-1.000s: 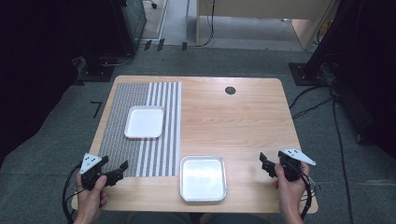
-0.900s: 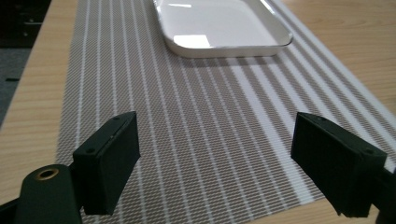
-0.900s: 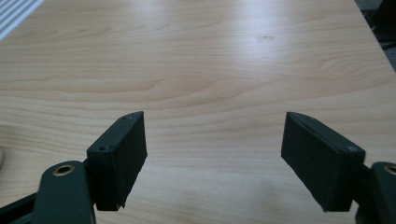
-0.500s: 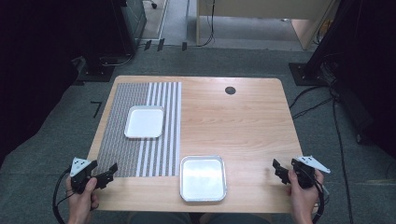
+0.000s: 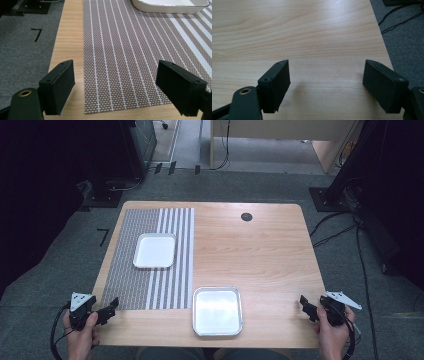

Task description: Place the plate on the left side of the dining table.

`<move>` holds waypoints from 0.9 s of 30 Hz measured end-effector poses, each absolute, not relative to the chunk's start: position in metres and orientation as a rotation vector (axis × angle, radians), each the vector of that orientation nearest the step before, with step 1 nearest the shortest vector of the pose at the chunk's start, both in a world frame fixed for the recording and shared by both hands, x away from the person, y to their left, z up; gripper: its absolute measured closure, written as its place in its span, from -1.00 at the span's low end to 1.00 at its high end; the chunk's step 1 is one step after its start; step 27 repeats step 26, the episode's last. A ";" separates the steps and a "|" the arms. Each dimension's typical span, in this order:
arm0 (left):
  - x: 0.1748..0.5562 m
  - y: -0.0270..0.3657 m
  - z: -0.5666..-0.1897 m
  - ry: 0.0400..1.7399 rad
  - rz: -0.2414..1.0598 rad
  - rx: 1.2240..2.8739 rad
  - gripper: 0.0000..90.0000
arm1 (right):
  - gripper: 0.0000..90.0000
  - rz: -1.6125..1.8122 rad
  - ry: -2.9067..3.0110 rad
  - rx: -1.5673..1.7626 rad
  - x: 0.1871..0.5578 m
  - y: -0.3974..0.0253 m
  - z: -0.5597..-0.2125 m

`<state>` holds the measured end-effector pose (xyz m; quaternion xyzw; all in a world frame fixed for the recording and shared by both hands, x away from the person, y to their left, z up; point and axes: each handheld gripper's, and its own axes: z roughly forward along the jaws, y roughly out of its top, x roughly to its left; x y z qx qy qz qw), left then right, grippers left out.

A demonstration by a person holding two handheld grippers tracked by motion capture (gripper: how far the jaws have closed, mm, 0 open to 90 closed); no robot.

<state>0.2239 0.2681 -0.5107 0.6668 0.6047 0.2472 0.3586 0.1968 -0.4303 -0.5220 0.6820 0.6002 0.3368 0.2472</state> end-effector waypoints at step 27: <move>0.226 0.258 -0.518 1.571 0.686 1.840 -0.66 | -0.59 0.783 1.708 1.764 0.196 -0.420 -0.525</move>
